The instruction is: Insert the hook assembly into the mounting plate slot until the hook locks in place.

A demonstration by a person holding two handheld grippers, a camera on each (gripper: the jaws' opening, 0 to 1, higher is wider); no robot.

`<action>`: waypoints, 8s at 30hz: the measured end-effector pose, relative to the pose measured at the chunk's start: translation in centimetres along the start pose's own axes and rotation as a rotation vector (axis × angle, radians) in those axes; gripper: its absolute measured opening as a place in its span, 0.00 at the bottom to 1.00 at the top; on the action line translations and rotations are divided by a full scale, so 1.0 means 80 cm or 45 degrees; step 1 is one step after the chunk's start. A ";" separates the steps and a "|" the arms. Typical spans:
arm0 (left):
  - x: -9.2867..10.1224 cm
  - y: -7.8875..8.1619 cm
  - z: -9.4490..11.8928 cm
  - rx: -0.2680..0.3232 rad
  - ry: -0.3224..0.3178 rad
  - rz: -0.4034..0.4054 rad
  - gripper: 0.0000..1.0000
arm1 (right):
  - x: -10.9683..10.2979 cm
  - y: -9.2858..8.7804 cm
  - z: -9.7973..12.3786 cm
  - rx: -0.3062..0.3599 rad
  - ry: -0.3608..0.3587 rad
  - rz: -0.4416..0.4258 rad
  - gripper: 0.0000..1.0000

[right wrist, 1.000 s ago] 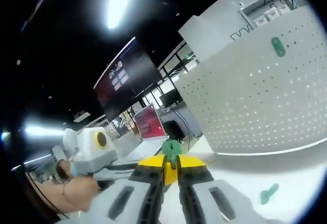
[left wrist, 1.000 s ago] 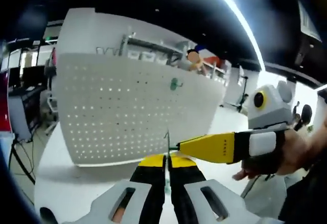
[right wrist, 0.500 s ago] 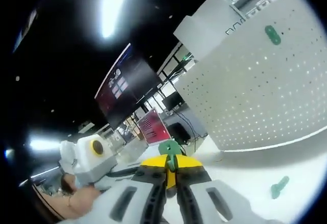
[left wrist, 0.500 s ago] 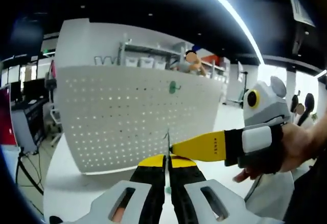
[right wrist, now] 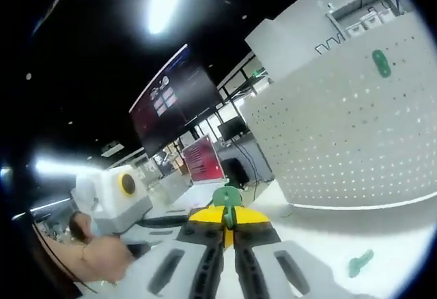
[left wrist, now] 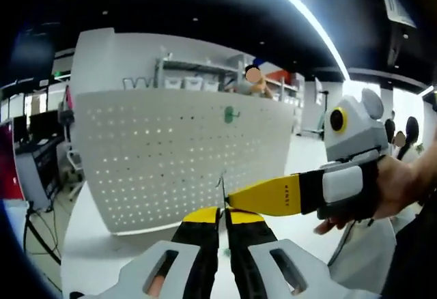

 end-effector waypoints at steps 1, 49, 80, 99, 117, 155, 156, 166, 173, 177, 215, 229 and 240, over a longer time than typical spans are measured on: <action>0.000 0.000 0.001 0.003 -0.002 0.004 0.05 | 0.000 0.001 0.000 0.000 0.002 0.005 0.00; 0.006 -0.001 0.007 0.121 -0.097 0.121 1.00 | 0.031 0.025 -0.007 0.045 -0.164 0.374 0.00; -0.006 -0.015 0.007 0.026 -0.051 0.123 1.00 | 0.154 0.084 0.022 0.280 -0.704 0.459 0.00; -0.026 -0.012 0.004 0.009 -0.023 0.130 1.00 | 0.230 0.121 0.053 0.356 -0.907 0.440 0.00; -0.035 -0.018 0.003 -0.011 0.008 0.145 1.00 | 0.265 0.147 0.064 0.435 -1.012 0.432 0.00; -0.035 -0.025 0.001 -0.051 0.017 0.179 0.98 | 0.279 0.158 0.050 0.450 -1.129 0.465 0.00; -0.036 -0.027 0.002 -0.064 0.022 0.180 0.97 | 0.279 0.158 0.050 0.439 -1.135 0.477 0.01; -0.039 -0.030 0.011 -0.082 0.039 0.190 0.99 | 0.274 0.166 0.055 0.425 -1.133 0.483 0.09; -0.037 -0.026 0.014 -0.071 0.034 0.186 0.99 | 0.254 0.188 0.072 0.475 -1.115 0.546 0.20; -0.036 -0.029 0.016 -0.087 0.036 0.179 1.00 | 0.249 0.187 0.080 0.442 -1.089 0.544 0.25; -0.019 -0.073 0.032 -0.295 0.001 0.225 1.00 | 0.167 -0.023 0.155 -0.123 -0.842 0.435 0.39; -0.017 -0.090 0.042 -0.369 -0.004 0.222 1.00 | 0.138 -0.072 0.159 -0.271 -0.698 0.434 0.39; -0.020 -0.102 0.045 -0.443 0.000 0.218 1.00 | 0.122 -0.099 0.154 -0.399 -0.496 0.513 0.37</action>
Point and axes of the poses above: the point that each gripper's makers call its tool centre point, and the gripper's own axes: z roughly backward along the fingers, x roughly to its right, y roughly out of its top, the point moved 8 cm from there along z, roughly backward along the fingers, and after that the axes turned 6 degrees about z, right-handed, at the moved point
